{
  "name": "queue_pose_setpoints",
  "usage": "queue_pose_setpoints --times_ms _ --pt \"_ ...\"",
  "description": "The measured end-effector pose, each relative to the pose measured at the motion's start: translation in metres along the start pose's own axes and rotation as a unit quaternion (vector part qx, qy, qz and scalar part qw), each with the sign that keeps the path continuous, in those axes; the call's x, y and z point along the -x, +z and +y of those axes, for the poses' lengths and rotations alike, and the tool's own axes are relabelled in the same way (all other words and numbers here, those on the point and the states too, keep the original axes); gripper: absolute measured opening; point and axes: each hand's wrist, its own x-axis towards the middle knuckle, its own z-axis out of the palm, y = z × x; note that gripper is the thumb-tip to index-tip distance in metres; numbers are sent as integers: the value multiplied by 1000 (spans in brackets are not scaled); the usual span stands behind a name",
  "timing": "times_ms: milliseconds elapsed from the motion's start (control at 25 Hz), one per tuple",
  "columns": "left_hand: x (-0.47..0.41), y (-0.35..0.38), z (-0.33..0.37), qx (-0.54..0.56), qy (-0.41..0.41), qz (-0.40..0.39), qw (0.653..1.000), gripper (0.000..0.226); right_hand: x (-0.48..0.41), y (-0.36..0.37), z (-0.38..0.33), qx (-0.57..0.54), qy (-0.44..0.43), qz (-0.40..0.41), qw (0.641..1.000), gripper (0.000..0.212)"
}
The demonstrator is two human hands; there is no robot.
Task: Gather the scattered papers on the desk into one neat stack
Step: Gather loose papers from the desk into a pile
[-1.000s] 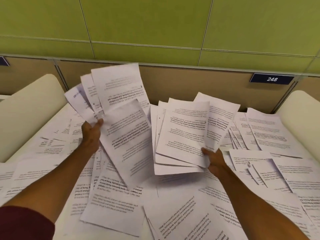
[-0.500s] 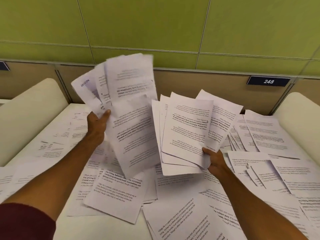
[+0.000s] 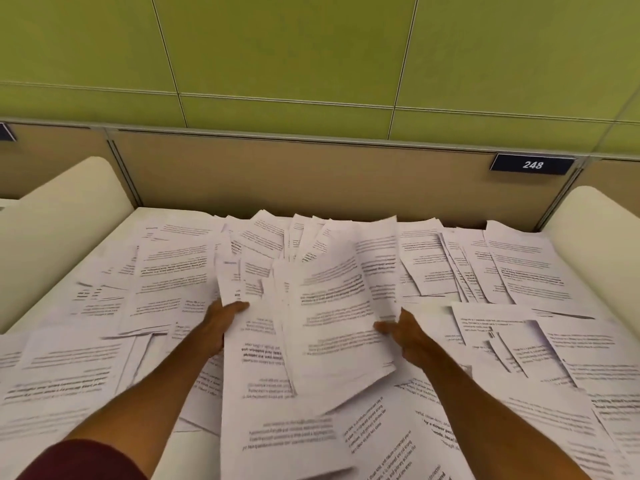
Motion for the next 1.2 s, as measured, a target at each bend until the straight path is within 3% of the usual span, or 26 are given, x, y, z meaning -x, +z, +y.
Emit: queue_pose_setpoints --times_ms 200,280,400,480,640,680,840,920,1080,1200 --pt "10 -4 -34 45 -54 -155 985 41 9 27 11 11 23 -158 987 57" --pt "8 -11 -42 18 -49 -107 993 46 8 29 9 0 28 -104 994 65" --pt "1 -21 -48 10 -51 -33 998 43 6 21 7 116 6 31 993 63" --pt "3 -23 -46 56 -72 -40 995 41 8 16 8 150 -15 46 988 62" --pt "9 -21 -45 16 -26 -100 995 52 10 11 13 114 -29 -150 982 71" --pt "9 -21 -47 -9 -7 -94 996 60 11 14 11 111 -29 -144 983 69" --pt "7 -22 -54 -41 20 -60 997 59 7 18 8 55 2 89 995 51" --pt "4 -23 -53 -58 23 -37 997 52 5 10 7 125 3 142 982 36" --pt "1 -22 -53 -81 27 28 996 45 8 1 8 213 11 65 975 30" --pt "4 -21 -53 -65 13 -31 997 56 11 4 9 232 -3 81 969 35"
